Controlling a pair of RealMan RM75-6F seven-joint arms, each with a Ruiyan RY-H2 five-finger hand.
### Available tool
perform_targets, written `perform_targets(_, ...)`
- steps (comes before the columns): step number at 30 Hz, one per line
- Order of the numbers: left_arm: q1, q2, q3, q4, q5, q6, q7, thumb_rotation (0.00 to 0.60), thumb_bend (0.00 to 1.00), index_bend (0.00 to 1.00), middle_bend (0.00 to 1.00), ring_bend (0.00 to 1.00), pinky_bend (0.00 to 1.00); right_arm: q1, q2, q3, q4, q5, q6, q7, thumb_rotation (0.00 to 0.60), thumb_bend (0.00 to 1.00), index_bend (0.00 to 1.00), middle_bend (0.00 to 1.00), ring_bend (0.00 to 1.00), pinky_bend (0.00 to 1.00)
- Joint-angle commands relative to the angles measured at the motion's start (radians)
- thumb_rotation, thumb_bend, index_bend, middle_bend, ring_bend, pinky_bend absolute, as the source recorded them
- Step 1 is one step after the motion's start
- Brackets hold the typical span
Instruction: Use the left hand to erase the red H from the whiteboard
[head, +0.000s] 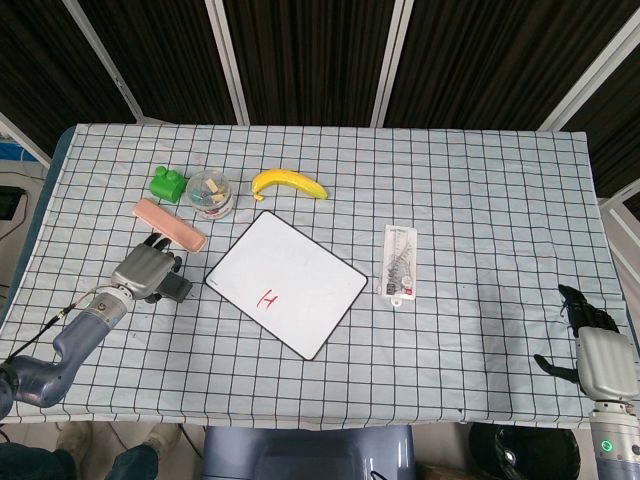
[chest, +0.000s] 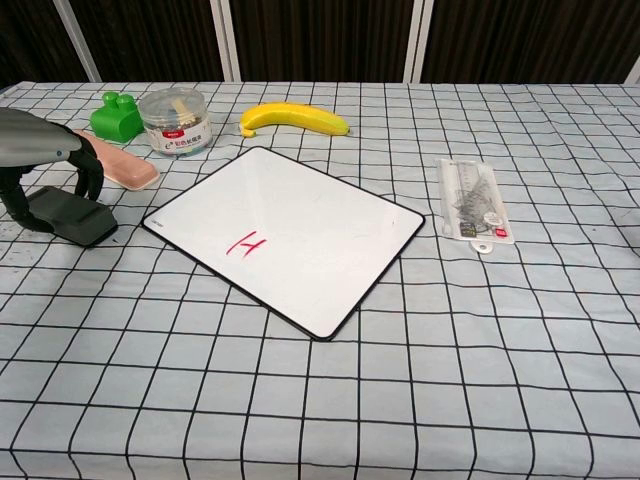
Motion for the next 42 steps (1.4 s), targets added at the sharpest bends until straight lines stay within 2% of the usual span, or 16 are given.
perform_targets(1,-0.001,-0.002,0.002,0.004,-0.001,0.001,0.002,0.6,0.16,0.4,0.4,0.1,0.09,0.001,0.001,0.0,-0.001,0.002,-0.003,0.0,0.6,0.05,0.09,0.12,0.21,0.23)
perform_targets(21,-0.011,-0.015,0.009,0.018,-0.002,0.012,0.017,0.6,0.17,0.41,0.41,0.1,0.09,0.001,0.006,0.001,-0.011,0.017,-0.01,-0.001,0.6,0.06,0.09,0.12,0.21,0.23)
perform_targets(29,-0.013,-0.017,0.016,0.02,0.001,0.011,0.019,0.6,0.27,0.46,0.46,0.11,0.09,0.001,0.007,0.001,-0.015,0.019,-0.013,0.0,0.6,0.06,0.09,0.12,0.22,0.23)
perform_targets(37,-0.014,-0.013,0.012,0.013,-0.003,0.021,0.016,0.6,0.27,0.46,0.46,0.11,0.09,0.0,0.011,0.0,-0.019,0.02,-0.014,0.005,0.6,0.06,0.09,0.12,0.22,0.23)
perform_targets(42,-0.01,0.019,-0.001,-0.035,0.013,0.06,0.011,0.6,0.27,0.46,0.46,0.11,0.09,-0.001,0.012,0.001,-0.019,0.019,-0.011,0.01,0.6,0.06,0.09,0.12,0.22,0.23)
